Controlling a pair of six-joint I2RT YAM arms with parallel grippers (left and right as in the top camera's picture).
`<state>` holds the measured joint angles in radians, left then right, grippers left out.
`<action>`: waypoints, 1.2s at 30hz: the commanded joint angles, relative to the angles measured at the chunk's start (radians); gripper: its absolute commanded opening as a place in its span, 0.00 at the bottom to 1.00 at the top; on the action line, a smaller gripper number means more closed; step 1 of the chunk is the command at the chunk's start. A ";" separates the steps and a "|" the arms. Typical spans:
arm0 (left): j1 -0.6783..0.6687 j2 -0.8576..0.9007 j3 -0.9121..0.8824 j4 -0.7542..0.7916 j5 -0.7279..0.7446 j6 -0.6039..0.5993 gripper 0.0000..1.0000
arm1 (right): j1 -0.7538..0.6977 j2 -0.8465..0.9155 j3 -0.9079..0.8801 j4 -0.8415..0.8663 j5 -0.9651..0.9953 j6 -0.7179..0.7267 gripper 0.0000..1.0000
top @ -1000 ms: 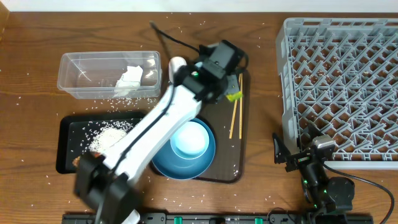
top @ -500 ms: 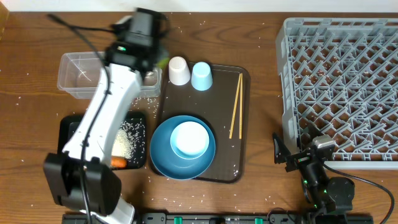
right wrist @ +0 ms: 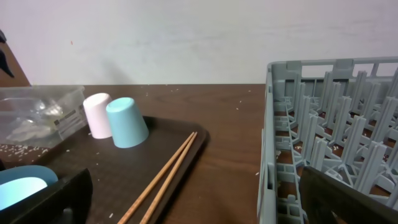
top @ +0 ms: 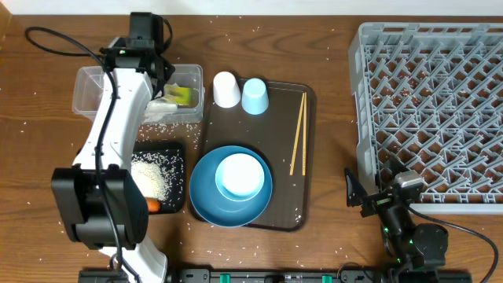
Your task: Sort waste into correct bins and load items into the dishwasher rack
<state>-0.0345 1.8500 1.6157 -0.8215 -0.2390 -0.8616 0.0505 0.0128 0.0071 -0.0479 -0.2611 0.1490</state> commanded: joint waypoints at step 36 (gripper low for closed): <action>0.673 -0.402 0.006 -0.345 -0.018 0.053 0.98 | 0.008 -0.001 -0.002 -0.005 0.007 -0.008 0.99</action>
<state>0.6327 1.4456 1.6161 -1.1603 -0.2832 -0.8112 0.0505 0.0128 0.0071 -0.0479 -0.2611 0.1490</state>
